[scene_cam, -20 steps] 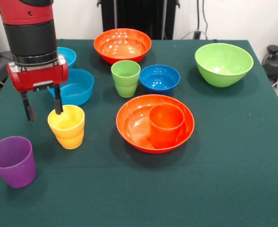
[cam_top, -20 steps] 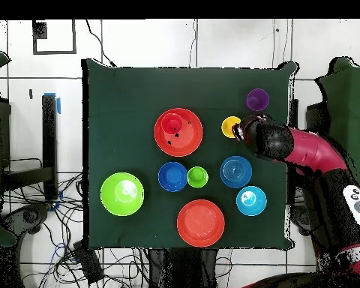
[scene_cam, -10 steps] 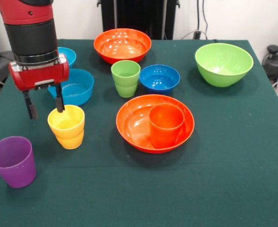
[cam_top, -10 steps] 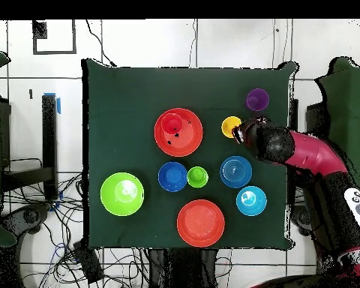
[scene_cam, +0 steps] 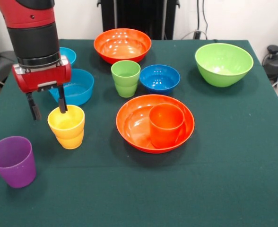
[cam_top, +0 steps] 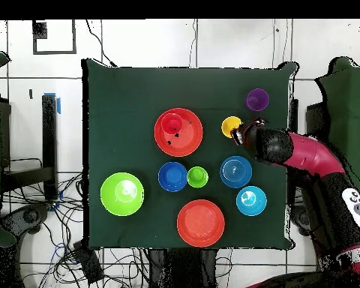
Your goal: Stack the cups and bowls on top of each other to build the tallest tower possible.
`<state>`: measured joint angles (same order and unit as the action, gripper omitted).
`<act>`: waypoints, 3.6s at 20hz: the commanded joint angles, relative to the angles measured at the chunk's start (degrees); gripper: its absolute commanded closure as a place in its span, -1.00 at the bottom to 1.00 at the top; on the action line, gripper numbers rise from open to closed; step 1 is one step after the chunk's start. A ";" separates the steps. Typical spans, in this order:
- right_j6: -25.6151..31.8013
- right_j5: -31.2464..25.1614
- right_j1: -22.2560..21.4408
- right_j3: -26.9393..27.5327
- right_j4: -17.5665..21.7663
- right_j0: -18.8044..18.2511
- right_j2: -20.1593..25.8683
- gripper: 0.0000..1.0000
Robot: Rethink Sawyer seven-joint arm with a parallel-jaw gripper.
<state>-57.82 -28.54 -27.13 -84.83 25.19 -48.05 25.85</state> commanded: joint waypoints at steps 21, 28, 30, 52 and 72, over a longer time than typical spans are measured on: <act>-0.48 3.08 4.97 -1.89 2.95 -0.74 3.79 -1.00; -0.43 3.89 5.05 -1.84 3.11 -0.64 3.71 -1.00; -0.35 3.77 5.13 -1.79 3.04 -0.67 3.74 -1.00; -0.36 4.13 5.86 -1.39 3.57 -0.57 3.24 -1.00; 1.28 3.77 6.22 -0.55 4.16 -0.74 3.76 -1.00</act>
<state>-57.82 -26.89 -23.90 -85.26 25.19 -49.34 26.74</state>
